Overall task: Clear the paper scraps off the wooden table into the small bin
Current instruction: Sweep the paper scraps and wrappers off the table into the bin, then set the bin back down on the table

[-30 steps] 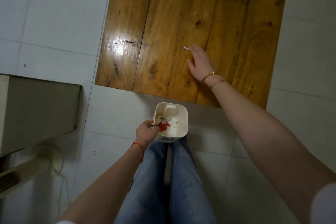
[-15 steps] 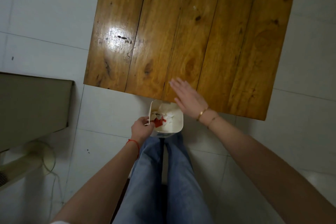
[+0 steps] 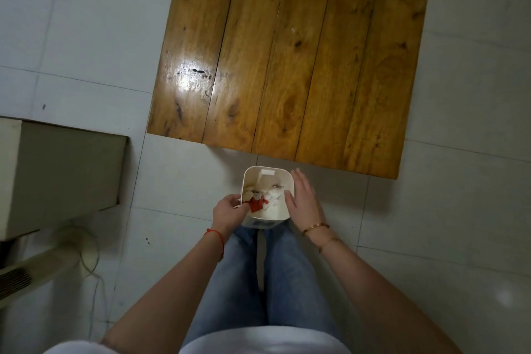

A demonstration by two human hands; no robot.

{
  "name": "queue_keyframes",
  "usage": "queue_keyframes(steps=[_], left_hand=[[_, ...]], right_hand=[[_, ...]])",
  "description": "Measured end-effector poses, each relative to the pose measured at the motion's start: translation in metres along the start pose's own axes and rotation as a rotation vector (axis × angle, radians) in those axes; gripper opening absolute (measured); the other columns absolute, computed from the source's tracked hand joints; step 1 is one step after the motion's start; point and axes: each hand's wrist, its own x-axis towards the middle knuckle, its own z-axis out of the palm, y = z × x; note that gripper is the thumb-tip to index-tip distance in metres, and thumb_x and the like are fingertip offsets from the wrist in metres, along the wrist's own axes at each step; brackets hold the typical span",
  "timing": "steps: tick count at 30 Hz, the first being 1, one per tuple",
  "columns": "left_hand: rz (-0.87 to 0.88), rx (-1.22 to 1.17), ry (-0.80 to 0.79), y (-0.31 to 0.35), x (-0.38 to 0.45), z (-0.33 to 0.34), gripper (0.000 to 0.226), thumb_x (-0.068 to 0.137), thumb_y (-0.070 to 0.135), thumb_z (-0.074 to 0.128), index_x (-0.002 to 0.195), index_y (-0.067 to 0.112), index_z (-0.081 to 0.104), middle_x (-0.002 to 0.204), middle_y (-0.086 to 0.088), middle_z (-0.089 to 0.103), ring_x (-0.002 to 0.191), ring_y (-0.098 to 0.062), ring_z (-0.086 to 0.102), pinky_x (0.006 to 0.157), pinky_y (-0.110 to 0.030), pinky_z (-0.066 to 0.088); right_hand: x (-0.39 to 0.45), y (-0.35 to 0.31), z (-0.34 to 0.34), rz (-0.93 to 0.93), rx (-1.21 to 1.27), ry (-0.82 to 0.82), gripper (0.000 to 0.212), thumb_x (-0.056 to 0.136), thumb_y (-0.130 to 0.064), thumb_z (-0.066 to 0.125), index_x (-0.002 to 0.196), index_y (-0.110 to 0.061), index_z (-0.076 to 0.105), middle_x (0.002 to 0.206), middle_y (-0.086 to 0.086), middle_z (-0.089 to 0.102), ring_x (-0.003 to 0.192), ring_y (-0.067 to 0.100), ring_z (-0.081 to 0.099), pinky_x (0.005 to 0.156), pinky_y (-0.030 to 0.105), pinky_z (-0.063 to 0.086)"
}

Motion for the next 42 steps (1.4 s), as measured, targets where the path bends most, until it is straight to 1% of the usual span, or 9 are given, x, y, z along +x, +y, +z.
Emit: queue_keyframes(steps=[4, 7, 12, 22, 26, 30, 34, 39, 42], left_hand=[[0.039, -0.012, 0.018, 0.004, -0.030, -0.002, 0.044, 0.080, 0.028, 0.068, 0.121, 0.013, 0.061, 0.120, -0.010, 0.066, 0.108, -0.025, 0.061, 0.099, -0.040, 0.049], [0.087, -0.038, 0.037, 0.013, -0.051, -0.003, 0.038, 0.082, 0.025, 0.065, 0.119, 0.013, 0.062, 0.118, -0.008, 0.067, 0.105, -0.023, 0.062, 0.096, -0.038, 0.050], [0.190, -0.076, 0.068, 0.035, -0.080, -0.009, 0.033, 0.084, 0.018, 0.060, 0.116, 0.011, 0.063, 0.116, -0.010, 0.067, 0.100, -0.021, 0.061, 0.095, -0.037, 0.050], [0.360, -0.039, 0.059, 0.110, -0.091, -0.048, 0.034, 0.088, 0.020, 0.057, 0.120, 0.012, 0.063, 0.116, -0.009, 0.067, 0.106, -0.026, 0.061, 0.098, -0.042, 0.049], [0.444, -0.019, 0.032, 0.155, -0.074, -0.077, 0.031, 0.087, 0.016, 0.057, 0.116, 0.012, 0.064, 0.104, -0.004, 0.069, 0.097, -0.019, 0.063, 0.078, -0.027, 0.051], [0.481, 0.009, -0.013, 0.202, -0.045, -0.110, 0.034, 0.087, 0.018, 0.058, 0.121, 0.011, 0.062, 0.111, -0.004, 0.069, 0.100, -0.017, 0.063, 0.073, -0.021, 0.050], [0.505, 0.034, -0.052, 0.248, -0.012, -0.134, 0.034, 0.088, 0.017, 0.057, 0.122, 0.012, 0.060, 0.110, -0.001, 0.068, 0.091, -0.006, 0.062, 0.061, -0.011, 0.046], [0.485, 0.081, -0.095, 0.290, 0.027, -0.153, 0.036, 0.088, 0.012, 0.055, 0.124, 0.011, 0.059, 0.118, -0.005, 0.067, 0.103, -0.016, 0.060, 0.080, -0.023, 0.048], [0.478, 0.099, -0.120, 0.304, 0.045, -0.158, 0.036, 0.086, 0.009, 0.056, 0.123, 0.012, 0.060, 0.118, -0.006, 0.067, 0.100, -0.015, 0.060, 0.075, -0.018, 0.048]], right_hand=[[-0.024, 0.004, -0.014, 0.158, 0.081, -0.061, 0.053, 0.098, -0.034, 0.040, 0.144, -0.008, 0.031, 0.152, 0.010, 0.032, 0.139, 0.026, 0.032, 0.112, 0.034, 0.027], [-0.038, 0.004, -0.026, 0.189, 0.157, -0.108, 0.034, 0.098, -0.036, 0.038, 0.112, -0.010, 0.055, 0.114, 0.012, 0.060, 0.104, 0.029, 0.057, 0.080, 0.032, 0.045], [-0.051, -0.014, -0.058, 0.194, 0.287, -0.096, 0.022, 0.097, -0.036, 0.044, 0.083, -0.020, 0.052, 0.075, -0.002, 0.059, 0.071, 0.017, 0.056, 0.053, 0.024, 0.036], [-0.014, -0.069, -0.123, 0.124, 0.385, -0.013, 0.025, 0.096, -0.028, 0.047, 0.073, -0.021, 0.051, 0.068, -0.002, 0.053, 0.060, 0.011, 0.047, 0.051, 0.022, 0.032], [0.025, -0.100, -0.147, 0.111, 0.382, 0.011, 0.022, 0.097, -0.030, 0.046, 0.090, -0.014, 0.059, 0.071, -0.001, 0.057, 0.061, 0.012, 0.049, 0.050, 0.022, 0.033], [0.074, -0.134, -0.165, 0.118, 0.376, 0.029, 0.027, 0.097, -0.030, 0.045, 0.097, -0.008, 0.060, 0.080, 0.006, 0.061, 0.065, 0.016, 0.051, 0.052, 0.024, 0.037], [0.123, -0.162, -0.177, 0.152, 0.379, 0.048, 0.025, 0.097, -0.026, 0.045, 0.100, -0.007, 0.061, 0.086, 0.008, 0.062, 0.075, 0.022, 0.056, 0.057, 0.027, 0.041], [0.172, -0.182, -0.184, 0.197, 0.350, 0.071, 0.027, 0.097, -0.025, 0.045, 0.101, -0.004, 0.061, 0.090, 0.012, 0.064, 0.077, 0.024, 0.056, 0.060, 0.029, 0.042], [0.190, -0.184, -0.186, 0.214, 0.329, 0.077, 0.028, 0.096, -0.025, 0.046, 0.106, -0.003, 0.061, 0.094, 0.014, 0.065, 0.079, 0.024, 0.055, 0.066, 0.031, 0.042]])
